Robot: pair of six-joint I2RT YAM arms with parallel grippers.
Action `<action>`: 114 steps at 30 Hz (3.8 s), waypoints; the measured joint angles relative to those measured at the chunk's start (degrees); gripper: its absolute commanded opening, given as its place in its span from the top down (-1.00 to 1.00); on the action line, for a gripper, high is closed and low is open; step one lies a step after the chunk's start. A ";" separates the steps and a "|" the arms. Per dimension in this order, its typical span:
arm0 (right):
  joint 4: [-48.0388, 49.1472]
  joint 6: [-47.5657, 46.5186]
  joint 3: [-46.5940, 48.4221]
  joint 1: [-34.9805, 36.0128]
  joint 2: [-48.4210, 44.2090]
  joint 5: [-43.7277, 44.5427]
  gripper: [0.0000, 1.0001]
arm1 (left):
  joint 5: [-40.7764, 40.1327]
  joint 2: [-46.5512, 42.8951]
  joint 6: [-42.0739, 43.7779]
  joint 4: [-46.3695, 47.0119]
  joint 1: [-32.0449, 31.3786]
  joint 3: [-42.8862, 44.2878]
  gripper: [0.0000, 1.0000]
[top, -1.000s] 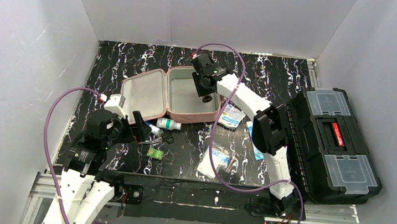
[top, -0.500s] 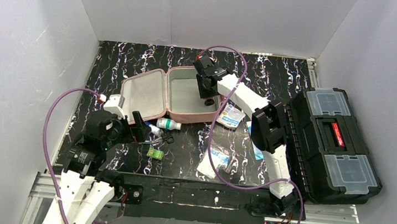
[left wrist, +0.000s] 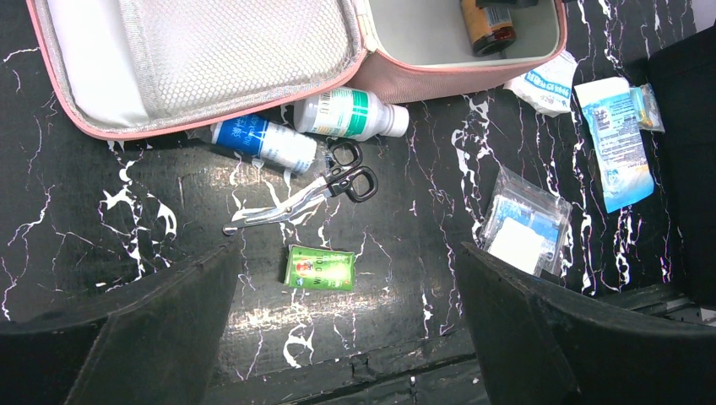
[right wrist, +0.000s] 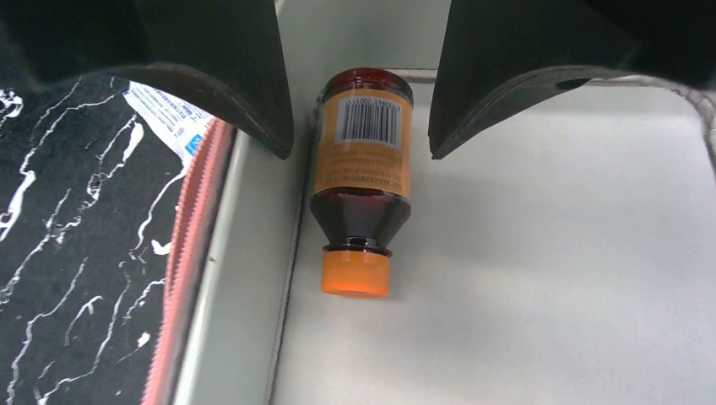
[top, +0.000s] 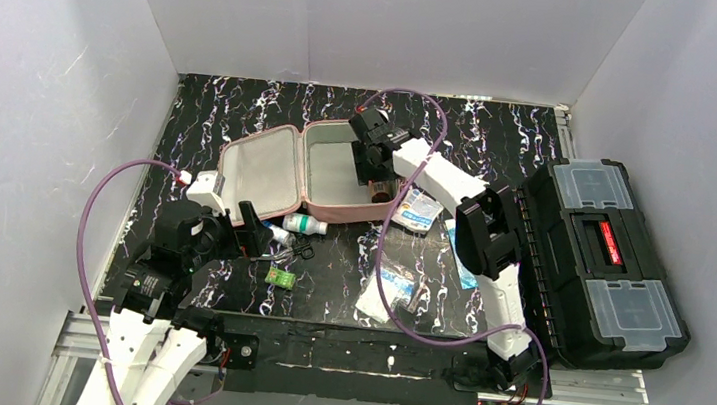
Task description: Organize the medicine kit
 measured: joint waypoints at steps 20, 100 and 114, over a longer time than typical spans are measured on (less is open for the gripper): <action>6.23 -3.30 -18.48 2.76 -25.11 -8.26 -0.48 | 0.00 0.07 0.01 0.00 0.00 0.00 -0.99; 9.50 -30.31 3.15 18.47 5.13 -23.61 -0.55 | -23.44 -0.87 -7.96 -4.04 0.00 0.00 -0.99; 9.52 -30.16 1.18 17.70 5.55 -23.57 0.43 | -23.25 -0.87 -7.94 -4.04 0.00 0.00 -0.99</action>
